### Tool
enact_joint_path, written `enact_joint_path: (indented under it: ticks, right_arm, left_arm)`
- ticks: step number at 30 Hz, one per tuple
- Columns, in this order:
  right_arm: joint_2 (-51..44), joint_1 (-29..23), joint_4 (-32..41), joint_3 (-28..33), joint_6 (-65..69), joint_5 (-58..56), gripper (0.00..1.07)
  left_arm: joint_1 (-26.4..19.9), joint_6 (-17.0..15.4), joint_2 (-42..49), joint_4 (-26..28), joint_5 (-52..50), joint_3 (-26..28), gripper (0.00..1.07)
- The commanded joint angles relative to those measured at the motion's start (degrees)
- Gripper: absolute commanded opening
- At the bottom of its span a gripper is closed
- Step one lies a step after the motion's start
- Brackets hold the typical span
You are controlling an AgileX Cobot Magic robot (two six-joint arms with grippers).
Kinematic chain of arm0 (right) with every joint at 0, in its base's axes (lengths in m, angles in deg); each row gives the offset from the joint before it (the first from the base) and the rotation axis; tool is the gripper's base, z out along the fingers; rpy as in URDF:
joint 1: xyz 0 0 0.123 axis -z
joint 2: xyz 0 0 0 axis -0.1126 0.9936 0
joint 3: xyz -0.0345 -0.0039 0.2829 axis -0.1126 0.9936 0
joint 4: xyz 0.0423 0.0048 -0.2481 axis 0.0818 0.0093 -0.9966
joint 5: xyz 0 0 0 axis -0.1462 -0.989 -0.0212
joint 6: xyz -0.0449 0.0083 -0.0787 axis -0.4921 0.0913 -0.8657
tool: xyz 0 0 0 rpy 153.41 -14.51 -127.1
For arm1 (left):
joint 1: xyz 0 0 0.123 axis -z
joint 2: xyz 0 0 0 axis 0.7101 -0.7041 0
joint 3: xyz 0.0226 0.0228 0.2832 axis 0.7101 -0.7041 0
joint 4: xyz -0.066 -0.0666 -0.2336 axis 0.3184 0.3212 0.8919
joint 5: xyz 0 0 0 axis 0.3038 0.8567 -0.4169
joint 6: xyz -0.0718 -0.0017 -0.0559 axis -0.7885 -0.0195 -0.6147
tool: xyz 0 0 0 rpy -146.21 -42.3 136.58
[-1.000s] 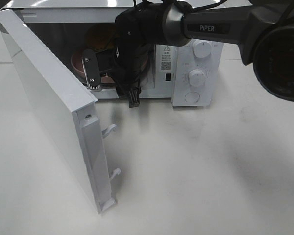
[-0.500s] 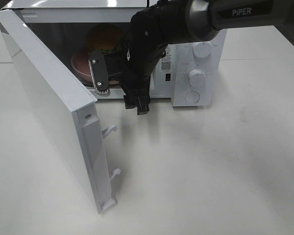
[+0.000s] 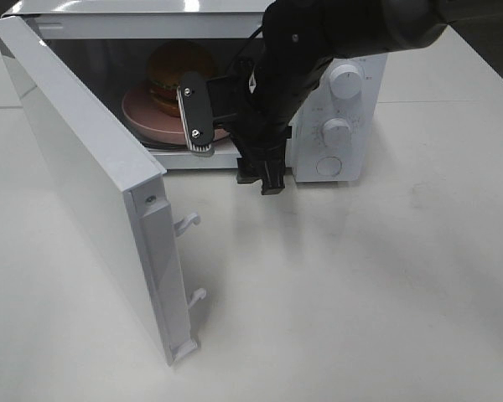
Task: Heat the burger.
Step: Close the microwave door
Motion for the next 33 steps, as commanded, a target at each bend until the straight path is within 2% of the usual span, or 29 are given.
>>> enact_joint_path:
  ticks: [1,8,16,33]
  right_arm:
    - [-4.9,0.3,0.0,4.0,0.9,0.6,0.73]
    - [-10.7,0.3,0.1,9.0,2.7,1.1,0.73]
    - [-19.0,0.3,0.1,16.1,11.2,2.0,0.73]
    - [-39.7,0.3,0.0,35.0,51.3,-1.5,0.72]
  left_arm:
    - [-0.1,-0.1,1.3,0.4,-0.2,-0.1,0.98]
    - [-0.1,-0.1,1.3,0.4,-0.2,-0.1,0.98]
    - [-0.1,-0.1,1.3,0.4,-0.2,-0.1,0.98]
    - [-0.1,-0.1,1.3,0.4,-0.2,-0.1,0.98]
